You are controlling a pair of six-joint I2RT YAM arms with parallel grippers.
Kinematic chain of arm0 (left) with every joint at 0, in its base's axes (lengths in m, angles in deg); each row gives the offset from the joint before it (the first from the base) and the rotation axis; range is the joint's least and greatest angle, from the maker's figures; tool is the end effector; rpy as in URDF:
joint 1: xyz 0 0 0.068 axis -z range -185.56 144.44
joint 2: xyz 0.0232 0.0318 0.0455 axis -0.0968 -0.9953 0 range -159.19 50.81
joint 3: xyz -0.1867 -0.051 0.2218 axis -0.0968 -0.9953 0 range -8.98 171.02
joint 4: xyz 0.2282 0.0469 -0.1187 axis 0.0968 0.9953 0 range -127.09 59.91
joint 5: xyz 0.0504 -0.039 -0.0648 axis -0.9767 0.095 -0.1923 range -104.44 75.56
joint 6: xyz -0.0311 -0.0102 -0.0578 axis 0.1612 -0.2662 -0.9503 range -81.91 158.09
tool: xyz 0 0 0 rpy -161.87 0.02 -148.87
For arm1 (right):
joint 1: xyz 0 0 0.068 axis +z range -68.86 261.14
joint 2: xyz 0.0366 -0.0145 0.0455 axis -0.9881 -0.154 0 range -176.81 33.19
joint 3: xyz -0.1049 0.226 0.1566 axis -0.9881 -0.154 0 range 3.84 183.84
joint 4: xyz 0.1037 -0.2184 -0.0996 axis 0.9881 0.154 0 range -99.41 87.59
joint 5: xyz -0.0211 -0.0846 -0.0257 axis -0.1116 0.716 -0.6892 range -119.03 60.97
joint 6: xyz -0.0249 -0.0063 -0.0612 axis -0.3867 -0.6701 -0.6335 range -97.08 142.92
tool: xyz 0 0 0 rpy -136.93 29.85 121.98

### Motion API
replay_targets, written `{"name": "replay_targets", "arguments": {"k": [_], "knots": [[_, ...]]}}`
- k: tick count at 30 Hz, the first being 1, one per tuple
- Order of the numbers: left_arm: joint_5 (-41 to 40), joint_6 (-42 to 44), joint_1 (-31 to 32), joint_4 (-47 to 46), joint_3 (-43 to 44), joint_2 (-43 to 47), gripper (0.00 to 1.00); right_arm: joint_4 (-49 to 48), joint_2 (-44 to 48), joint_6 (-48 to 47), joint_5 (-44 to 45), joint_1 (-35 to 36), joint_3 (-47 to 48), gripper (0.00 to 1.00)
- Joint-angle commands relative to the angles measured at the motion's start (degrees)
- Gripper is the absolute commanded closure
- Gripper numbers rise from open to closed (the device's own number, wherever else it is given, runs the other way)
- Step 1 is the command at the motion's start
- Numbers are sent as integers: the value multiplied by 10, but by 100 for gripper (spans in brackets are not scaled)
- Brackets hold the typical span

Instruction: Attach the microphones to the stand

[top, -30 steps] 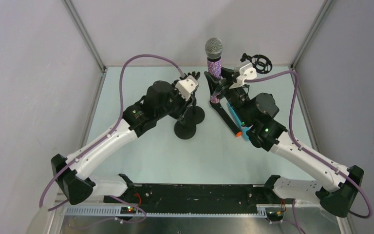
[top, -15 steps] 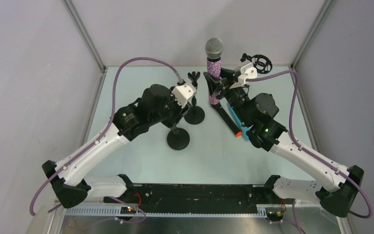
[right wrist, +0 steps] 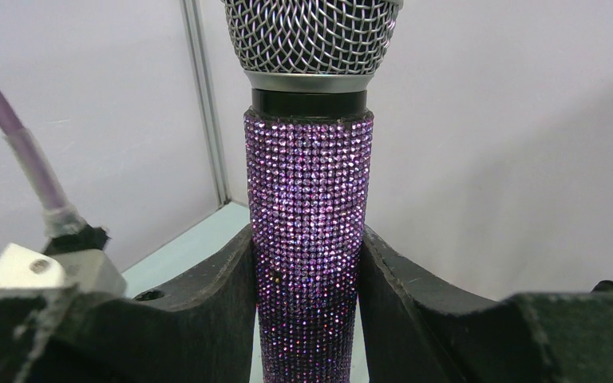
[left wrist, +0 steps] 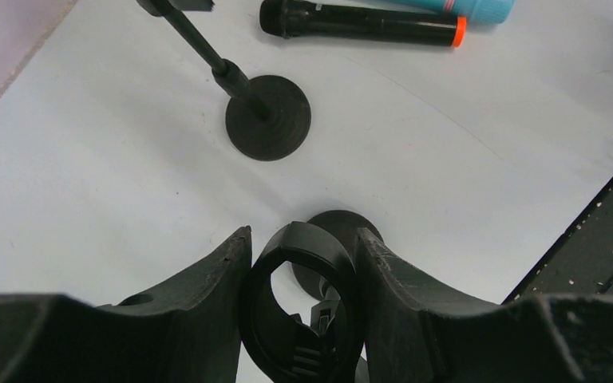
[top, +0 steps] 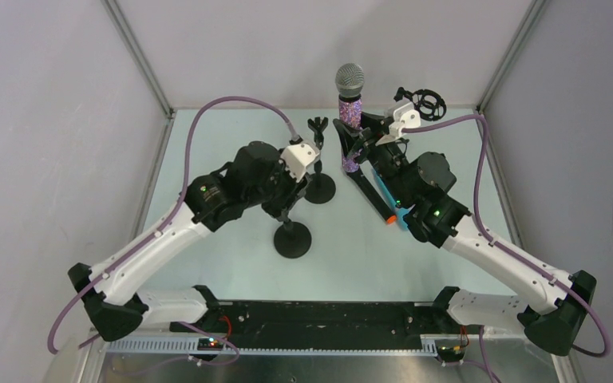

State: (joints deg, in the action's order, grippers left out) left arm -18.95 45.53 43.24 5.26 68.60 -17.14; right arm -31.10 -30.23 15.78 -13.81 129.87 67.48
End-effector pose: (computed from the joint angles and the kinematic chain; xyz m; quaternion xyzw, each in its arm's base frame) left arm 0.1680 -0.1858 0.4105 0.3966 0.7824 -0.1368 0.4603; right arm 0.1769 0.1806 0.4770 -0.1630 0.5416 0.2222 0.7941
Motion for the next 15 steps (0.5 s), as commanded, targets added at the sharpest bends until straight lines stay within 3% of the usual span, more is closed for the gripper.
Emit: {"name": "replay_targets", "arguments": {"k": [1, 3, 5, 6, 8, 11, 12, 13, 15], "knots": [[7, -5, 4, -26, 14, -24, 93, -43, 5, 5, 8, -1, 10, 100], [1, -3, 4, -26, 18, -39, 89, -43, 6, 5, 9, -1, 10, 100], [-2, -1, 2, -26, 23, -51, 78, -42, 8, 5, 10, -1, 10, 100], [-1, 0, 0, -26, 25, -54, 62, -42, 9, 5, 10, -2, 9, 100], [1, 1, -1, -26, 33, -60, 45, -40, 10, 4, 9, -2, 10, 100], [3, 1, -2, -26, 47, -63, 31, -39, 10, 4, 10, -2, 9, 100], [3, 1, -1, -26, 49, -63, 16, -37, 11, 4, 11, -1, 10, 100], [0, 0, -2, -26, 53, -63, 8, -37, 11, 4, 11, -1, 10, 100], [-7, -3, -2, -27, 54, -58, 1, -37, 10, 5, 12, -2, 10, 100]]}}
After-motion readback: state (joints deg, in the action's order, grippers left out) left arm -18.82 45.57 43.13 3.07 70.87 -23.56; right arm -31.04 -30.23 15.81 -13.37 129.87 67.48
